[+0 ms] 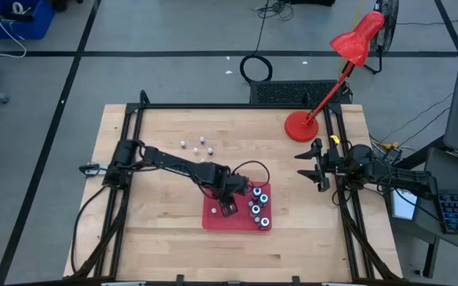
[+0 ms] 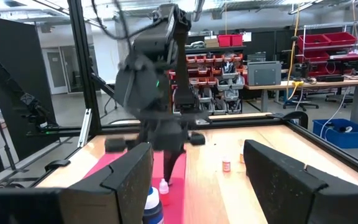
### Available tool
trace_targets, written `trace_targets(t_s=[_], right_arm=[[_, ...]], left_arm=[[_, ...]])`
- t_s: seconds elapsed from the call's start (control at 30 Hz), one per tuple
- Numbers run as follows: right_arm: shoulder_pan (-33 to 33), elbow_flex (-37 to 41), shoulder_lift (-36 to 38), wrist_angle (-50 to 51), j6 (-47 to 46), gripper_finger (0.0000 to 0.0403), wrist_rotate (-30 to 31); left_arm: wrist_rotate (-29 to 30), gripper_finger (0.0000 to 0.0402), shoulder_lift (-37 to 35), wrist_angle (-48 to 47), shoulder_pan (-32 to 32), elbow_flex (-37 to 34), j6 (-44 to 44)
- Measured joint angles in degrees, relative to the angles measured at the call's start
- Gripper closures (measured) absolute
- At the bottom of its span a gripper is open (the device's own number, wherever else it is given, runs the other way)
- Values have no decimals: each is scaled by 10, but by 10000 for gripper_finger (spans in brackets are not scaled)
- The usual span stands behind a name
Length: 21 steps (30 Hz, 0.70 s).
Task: Pick & Place food coloring
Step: Put the small orange food coloring bottle into the bin
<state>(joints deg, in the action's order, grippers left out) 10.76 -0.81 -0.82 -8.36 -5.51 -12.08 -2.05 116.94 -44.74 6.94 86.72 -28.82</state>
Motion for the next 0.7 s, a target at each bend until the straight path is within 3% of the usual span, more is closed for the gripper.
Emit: trace_targets(t_s=[0.17,0.53,0.7], right_arm=[[0,0,0,-3,0,165,0],[0,0,-3,-2,0,165,0],[0,0,-3,-2,0,165,0]], left_arm=[[-19,230,-69,-58,-18,0,0],[195,229,-256,-144,-80,0,-54],[167,229,-262,-156,-134,-2,-60]])
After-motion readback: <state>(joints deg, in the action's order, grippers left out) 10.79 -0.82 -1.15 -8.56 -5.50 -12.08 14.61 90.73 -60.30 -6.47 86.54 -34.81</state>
